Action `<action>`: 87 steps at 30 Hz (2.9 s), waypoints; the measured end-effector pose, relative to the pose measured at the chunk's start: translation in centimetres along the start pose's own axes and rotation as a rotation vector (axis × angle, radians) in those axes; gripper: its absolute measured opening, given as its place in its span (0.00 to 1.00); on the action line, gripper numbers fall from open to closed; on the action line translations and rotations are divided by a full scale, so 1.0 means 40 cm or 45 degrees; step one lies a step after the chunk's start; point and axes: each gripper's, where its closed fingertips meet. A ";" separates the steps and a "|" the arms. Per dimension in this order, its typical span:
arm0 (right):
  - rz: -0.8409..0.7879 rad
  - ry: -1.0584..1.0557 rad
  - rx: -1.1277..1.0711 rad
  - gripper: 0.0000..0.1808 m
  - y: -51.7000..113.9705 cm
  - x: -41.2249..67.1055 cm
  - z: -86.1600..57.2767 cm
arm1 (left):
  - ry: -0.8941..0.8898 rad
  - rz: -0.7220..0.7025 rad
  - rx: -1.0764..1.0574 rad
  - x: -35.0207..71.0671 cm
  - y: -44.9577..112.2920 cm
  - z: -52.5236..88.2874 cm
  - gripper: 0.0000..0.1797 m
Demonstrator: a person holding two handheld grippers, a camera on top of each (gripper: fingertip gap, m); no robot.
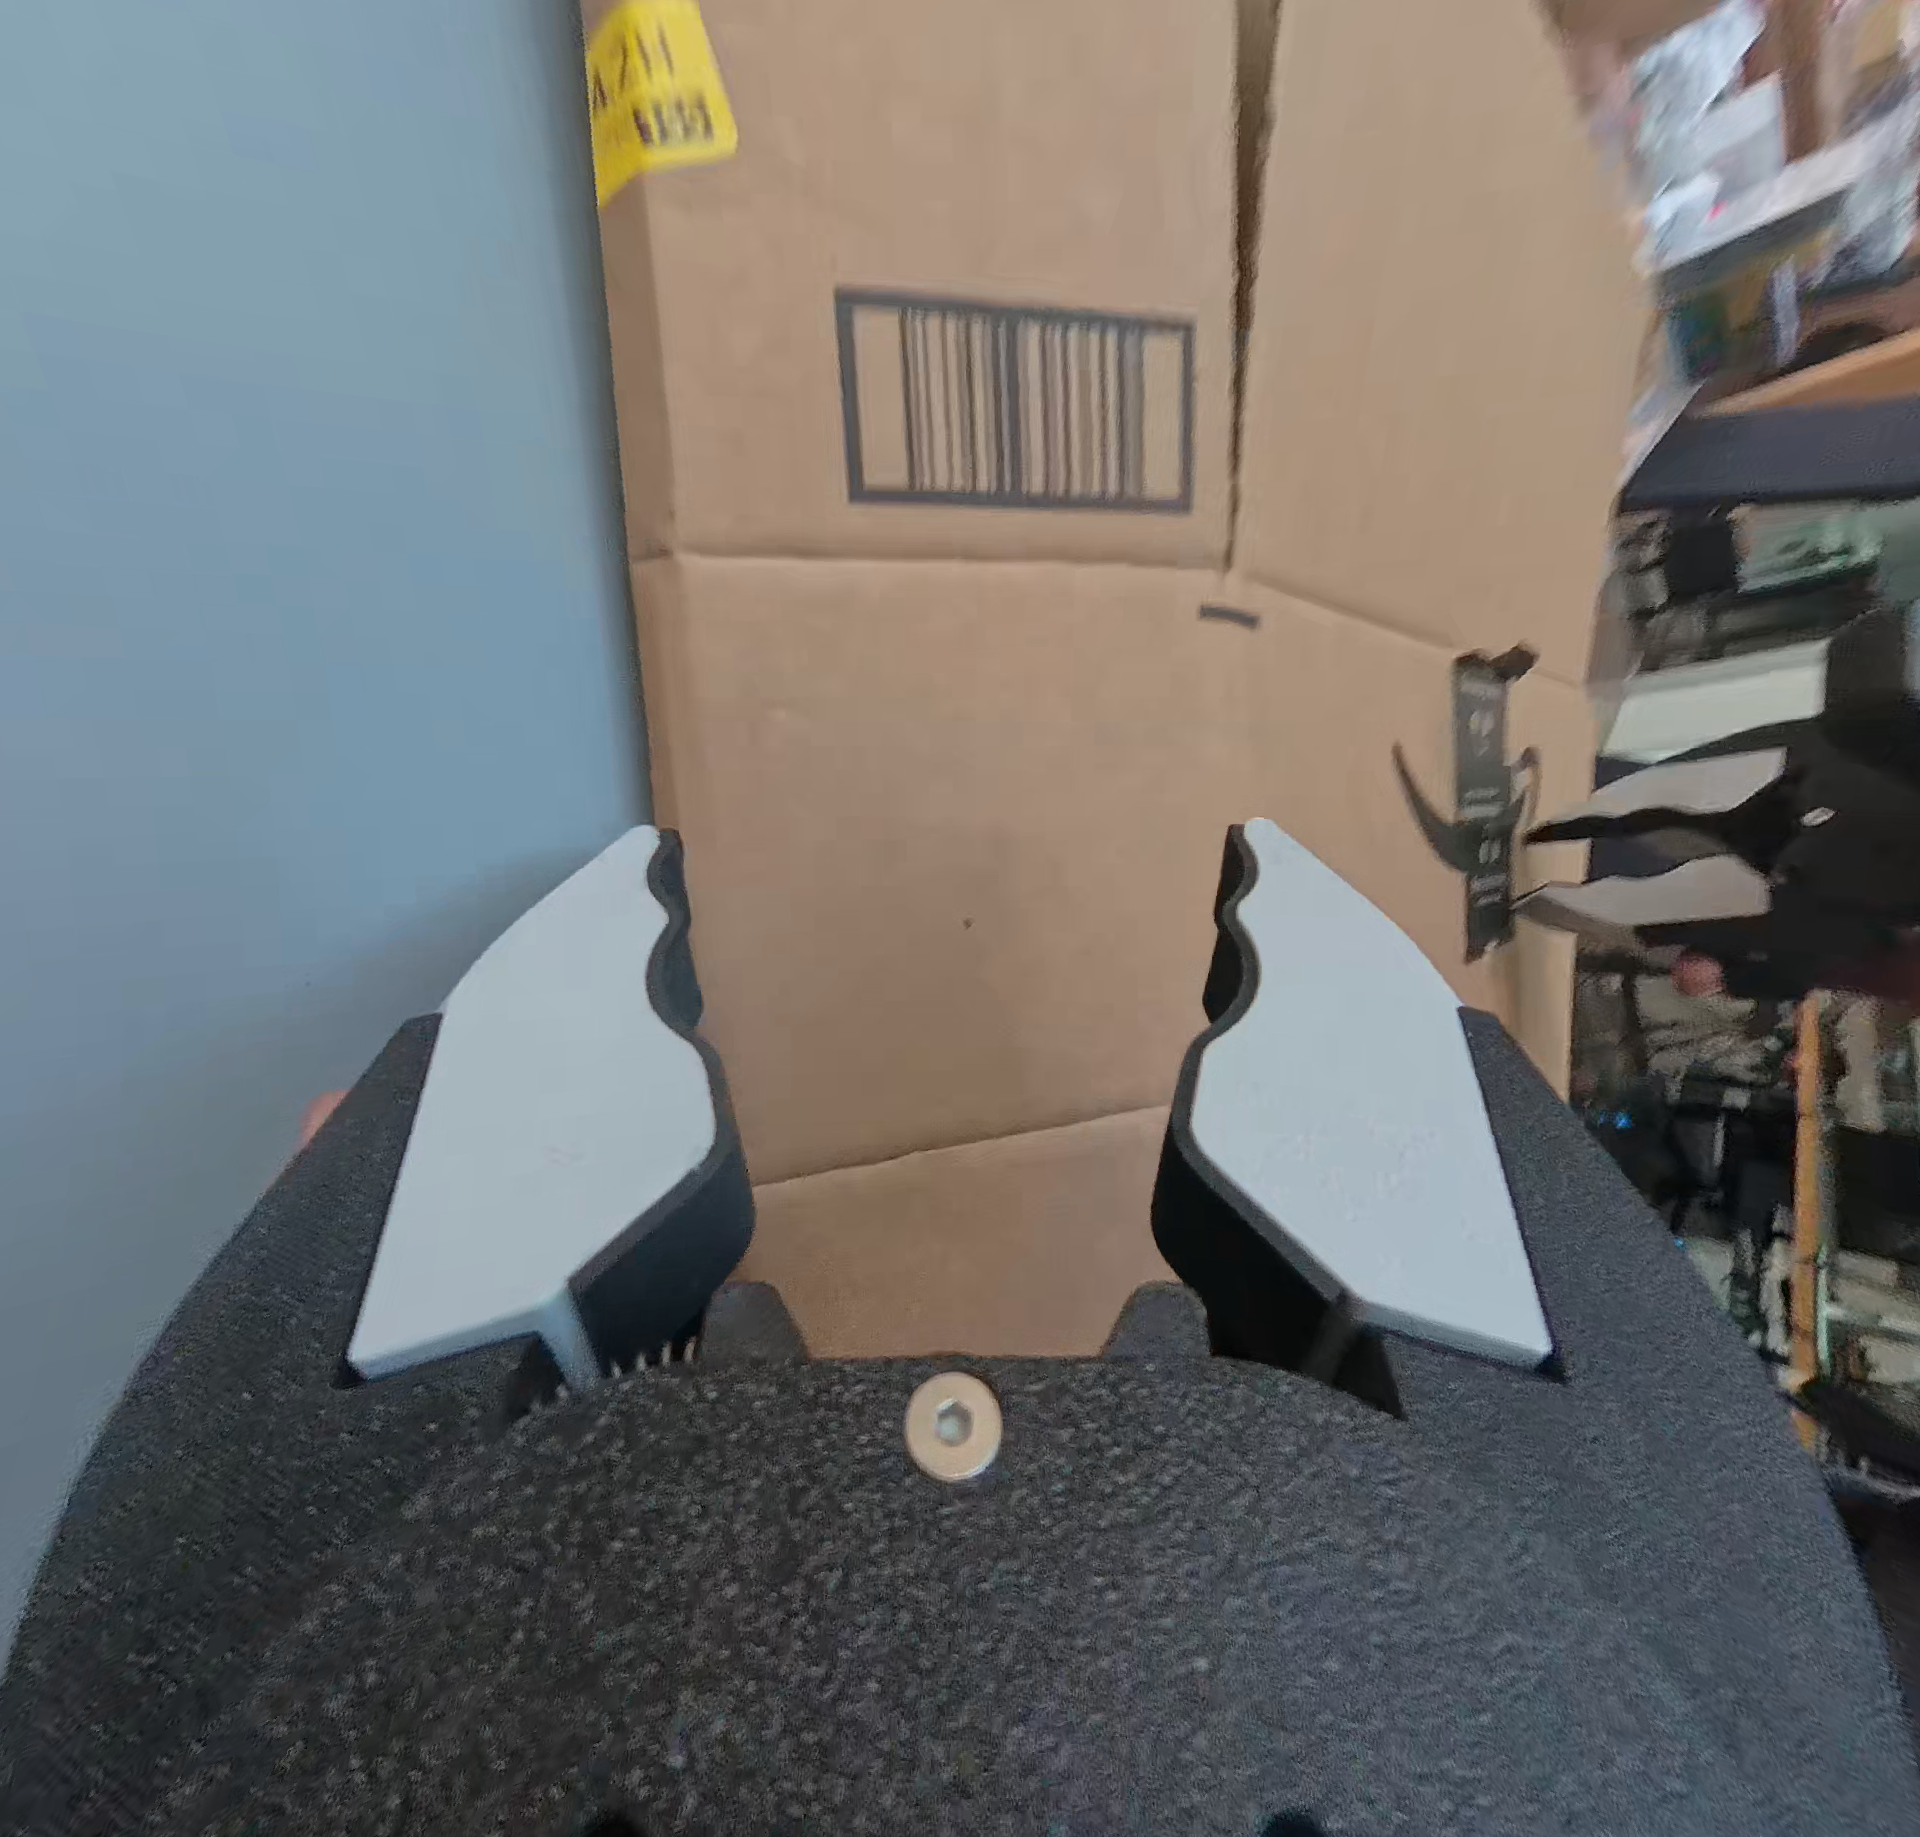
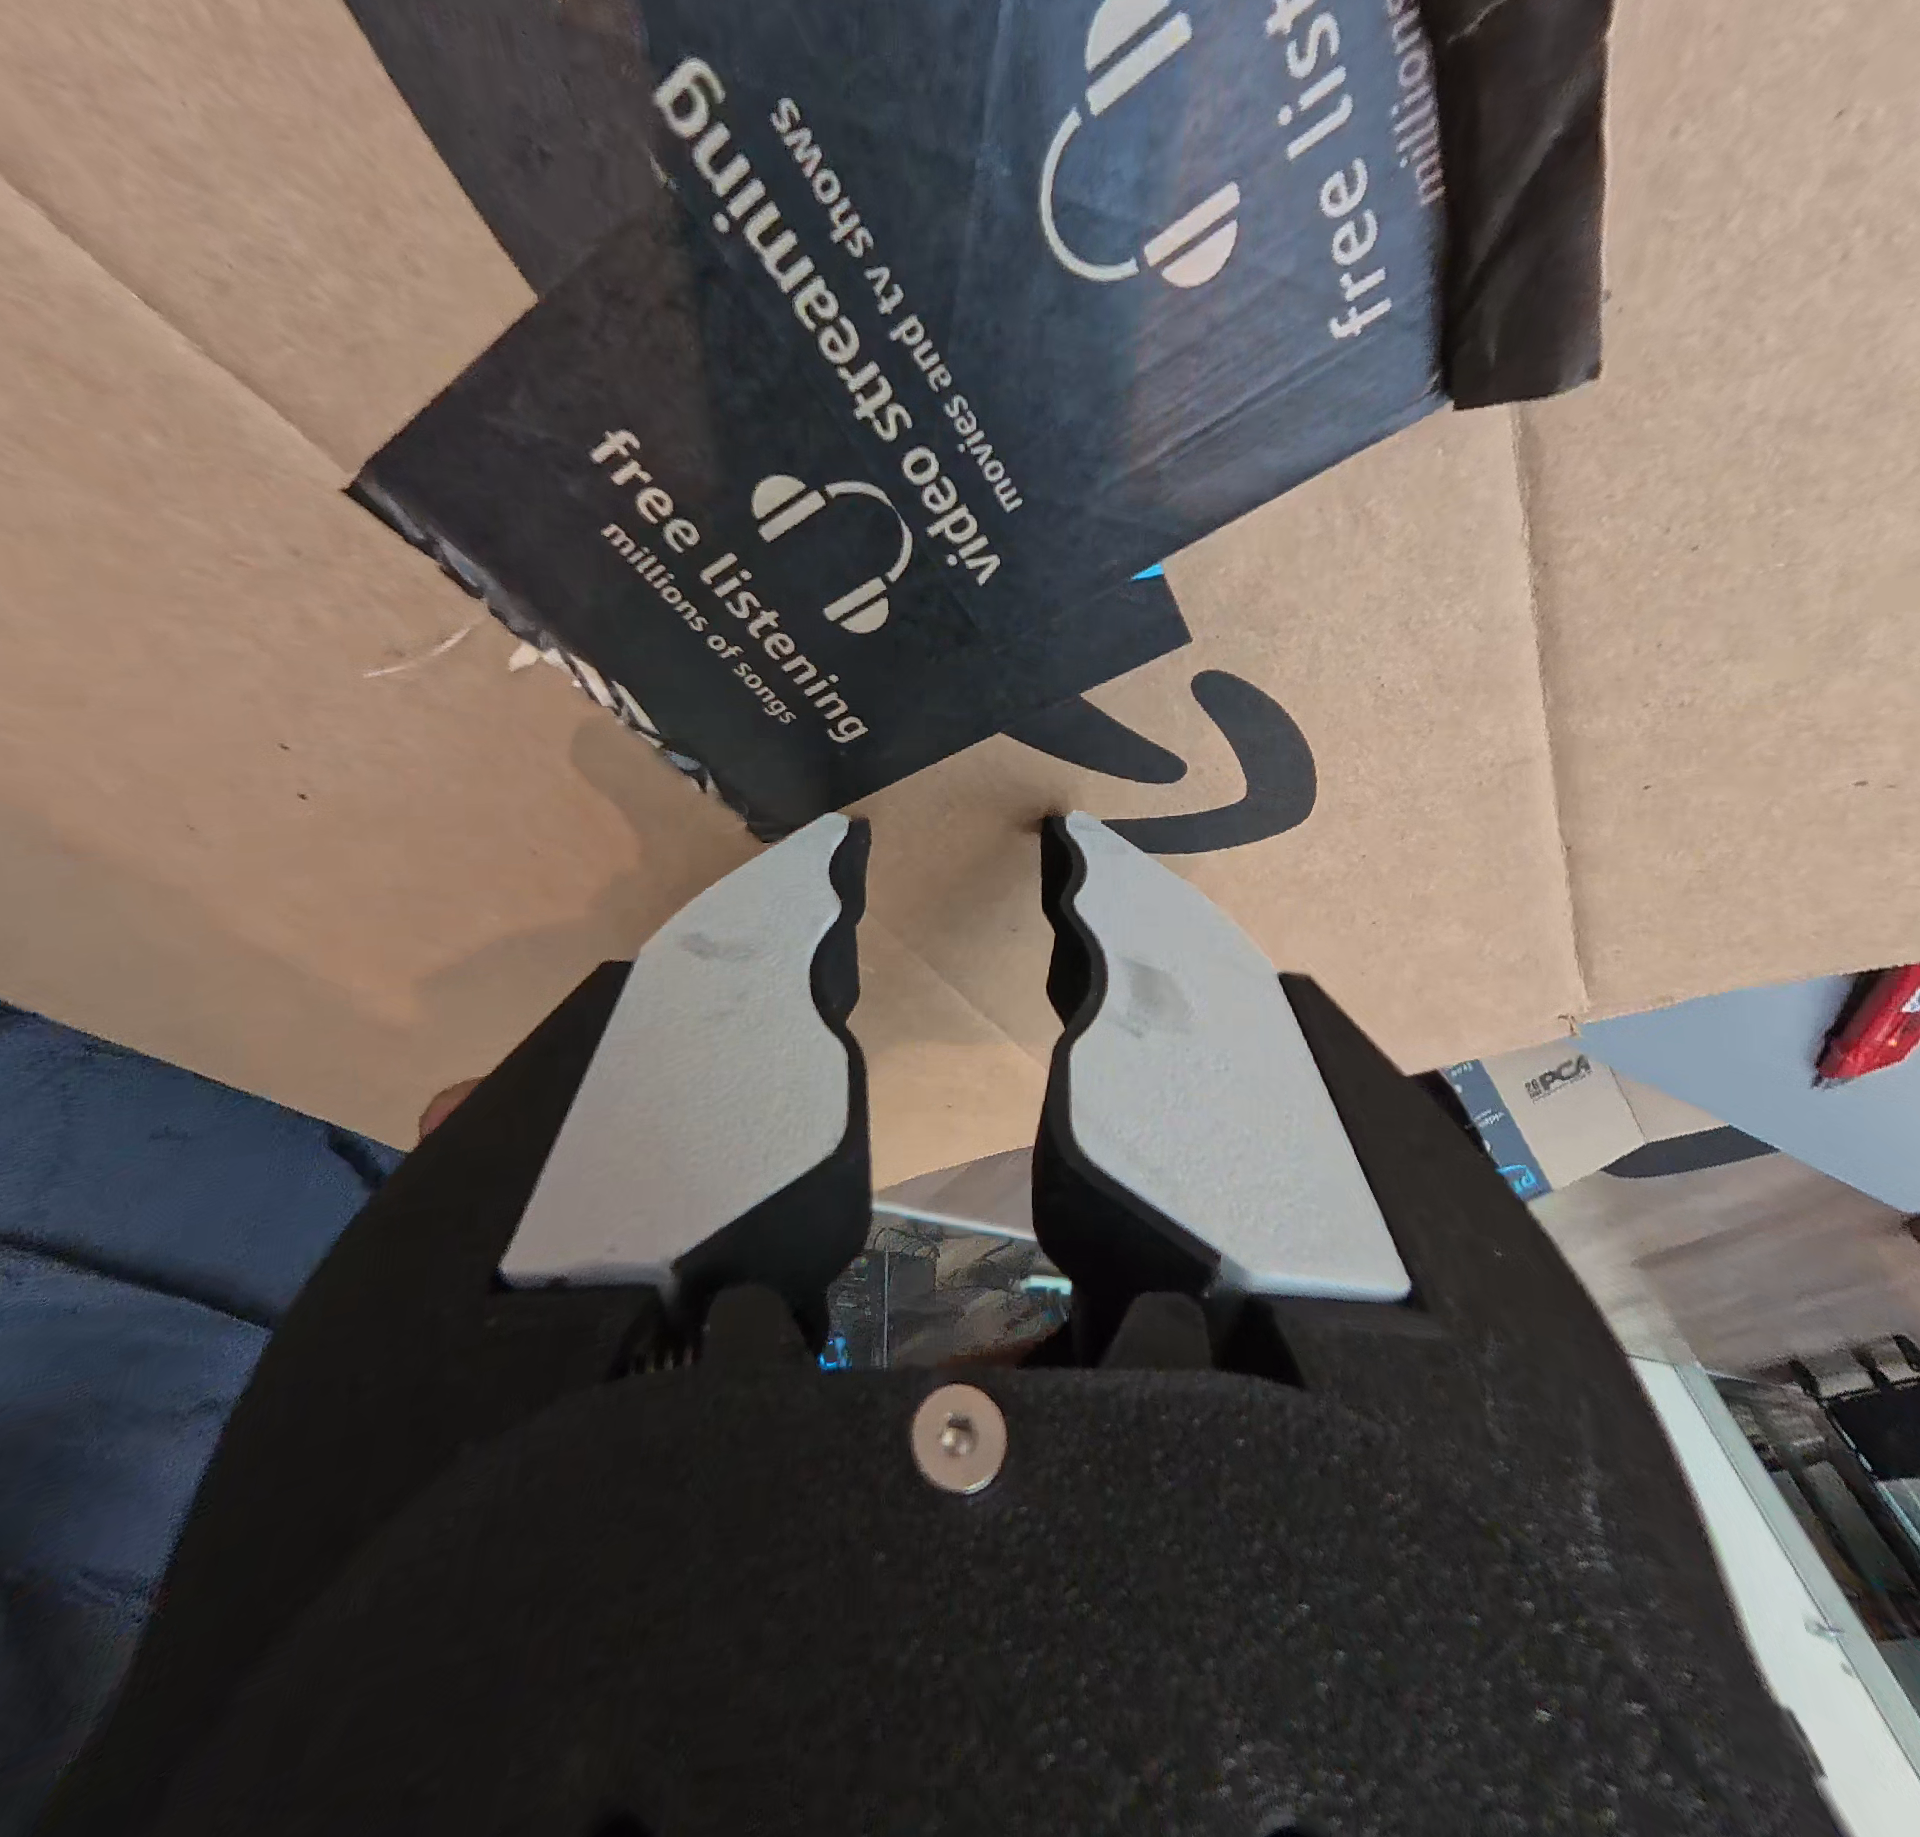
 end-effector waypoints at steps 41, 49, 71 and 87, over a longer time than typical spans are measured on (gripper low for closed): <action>-1.565 -1.224 0.311 0.22 -0.796 0.025 0.484 | -0.446 -0.767 -1.937 0.049 -0.528 -1.023 0.40; -1.565 -1.478 0.145 0.15 -0.812 -0.049 0.482 | -0.217 -0.609 -2.286 -0.043 -0.620 -1.182 0.43; -1.795 -1.424 0.696 0.02 -0.922 -0.166 0.519 | 0.079 -0.329 -2.854 -0.217 -0.800 -1.343 0.24; -1.573 -1.678 1.141 0.01 -1.035 -0.208 0.548 | 0.003 0.098 -3.067 -0.207 -0.892 -1.427 0.20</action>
Point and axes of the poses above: each gripper's, where its closed fingertips meet, y out along the fingers, x out of its top, z = x × y across the jaws, and after that the axes turned 10 degrees about -y, right-handed
